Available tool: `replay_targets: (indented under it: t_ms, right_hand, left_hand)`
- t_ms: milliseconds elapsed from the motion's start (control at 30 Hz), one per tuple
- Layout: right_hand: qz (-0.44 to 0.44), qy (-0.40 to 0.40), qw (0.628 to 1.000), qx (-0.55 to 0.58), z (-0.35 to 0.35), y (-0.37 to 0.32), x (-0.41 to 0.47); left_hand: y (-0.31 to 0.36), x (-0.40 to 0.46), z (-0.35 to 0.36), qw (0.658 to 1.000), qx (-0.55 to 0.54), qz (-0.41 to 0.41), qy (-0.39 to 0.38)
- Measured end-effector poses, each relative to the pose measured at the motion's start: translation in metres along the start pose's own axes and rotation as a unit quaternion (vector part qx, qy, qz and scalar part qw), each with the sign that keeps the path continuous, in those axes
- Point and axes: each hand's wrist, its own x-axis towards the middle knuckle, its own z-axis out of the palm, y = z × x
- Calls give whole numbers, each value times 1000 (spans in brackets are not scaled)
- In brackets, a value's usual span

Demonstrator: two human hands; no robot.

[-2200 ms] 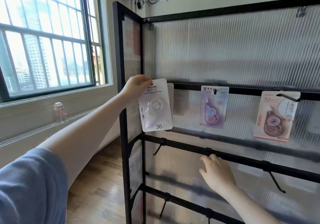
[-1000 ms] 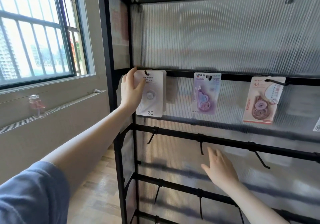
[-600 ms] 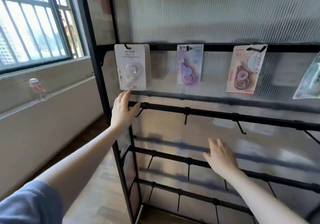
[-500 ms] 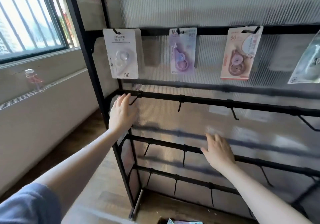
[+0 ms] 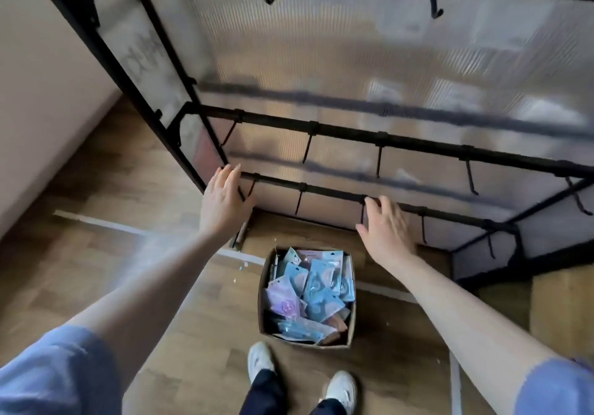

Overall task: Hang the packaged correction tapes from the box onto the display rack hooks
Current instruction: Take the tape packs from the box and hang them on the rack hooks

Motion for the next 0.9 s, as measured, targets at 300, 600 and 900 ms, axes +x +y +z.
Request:
replay_targets:
  t_ms: [300,600,900]
  right_hand:
    - [23,-121,992,-14,121,29,-17]
    - [51,-222,973,-20,258,64,-35]
    - [19,-261,964,-52,366,70,-31]
  left_hand:
    - [-66,-42,115,993,22,-32,-112]
    - [-122,-94,254,966,49,-54,-248]
    - [-159,-114,361,939,63,-32,-336]
